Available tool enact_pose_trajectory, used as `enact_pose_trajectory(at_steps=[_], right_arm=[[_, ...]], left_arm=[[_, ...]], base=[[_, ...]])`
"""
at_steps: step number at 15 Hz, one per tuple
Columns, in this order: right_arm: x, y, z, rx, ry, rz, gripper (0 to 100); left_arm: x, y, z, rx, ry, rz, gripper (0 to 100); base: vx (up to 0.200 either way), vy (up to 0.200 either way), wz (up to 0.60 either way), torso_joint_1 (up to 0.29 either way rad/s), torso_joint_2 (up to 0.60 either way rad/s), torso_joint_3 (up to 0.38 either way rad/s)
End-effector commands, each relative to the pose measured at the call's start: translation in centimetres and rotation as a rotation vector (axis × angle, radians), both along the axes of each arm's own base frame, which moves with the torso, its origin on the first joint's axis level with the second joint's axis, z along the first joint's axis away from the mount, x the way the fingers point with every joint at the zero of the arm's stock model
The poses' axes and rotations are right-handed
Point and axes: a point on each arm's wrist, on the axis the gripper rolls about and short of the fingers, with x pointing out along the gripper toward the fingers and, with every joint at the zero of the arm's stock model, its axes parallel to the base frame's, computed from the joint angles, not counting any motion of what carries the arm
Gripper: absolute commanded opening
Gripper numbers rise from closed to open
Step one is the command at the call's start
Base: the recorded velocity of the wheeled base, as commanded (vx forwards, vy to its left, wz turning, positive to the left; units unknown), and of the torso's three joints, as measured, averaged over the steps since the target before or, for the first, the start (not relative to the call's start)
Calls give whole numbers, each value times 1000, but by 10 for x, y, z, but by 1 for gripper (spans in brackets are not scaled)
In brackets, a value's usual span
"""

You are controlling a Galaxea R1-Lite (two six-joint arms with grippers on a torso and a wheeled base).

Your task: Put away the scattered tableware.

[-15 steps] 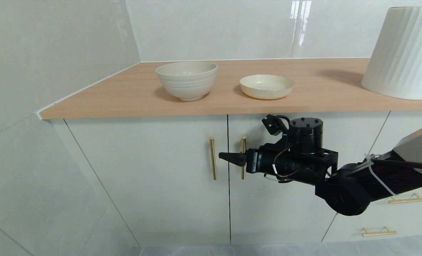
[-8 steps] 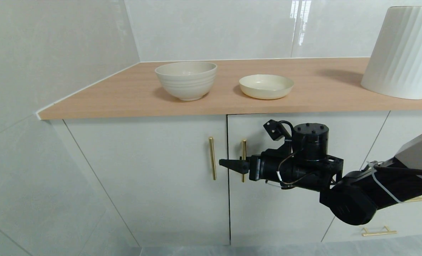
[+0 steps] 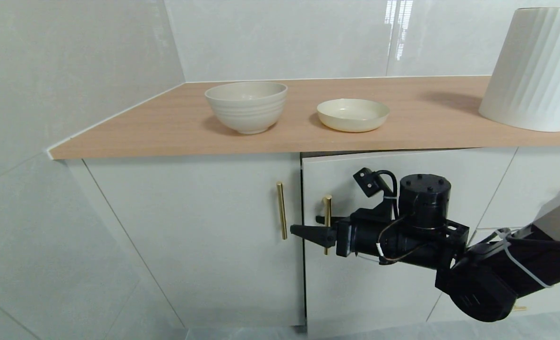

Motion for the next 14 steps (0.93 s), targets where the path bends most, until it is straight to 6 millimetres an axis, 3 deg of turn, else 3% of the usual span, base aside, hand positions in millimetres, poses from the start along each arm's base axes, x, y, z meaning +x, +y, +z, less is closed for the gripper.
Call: enact_pose_trajectory(at_steps=[1,5,10,12,14], right_arm=[[-12,-2,6,8,-8,23,100],[-33,-8,3,-18,16,50,100],[-39,-9,-2,-29,30,60,100],[-40,-10,1,-23,23,60,100],[-45,-14,1,-28,27,65,100]], left_arm=[[0,0,0,0,-2,0,100],[0,0,0,-2,0,0,100],[-1,0,7,104,-29,-1,100],[-15,-2,65,113,-144,-127,100],[0,-5,111,112,-41,-281,100]], base=[[0,0,0,0,0,0],[0,0,0,0,0,0],[0,0,0,0,0,0],[0,0,0,0,0,0],[0,0,0,0,0,0]])
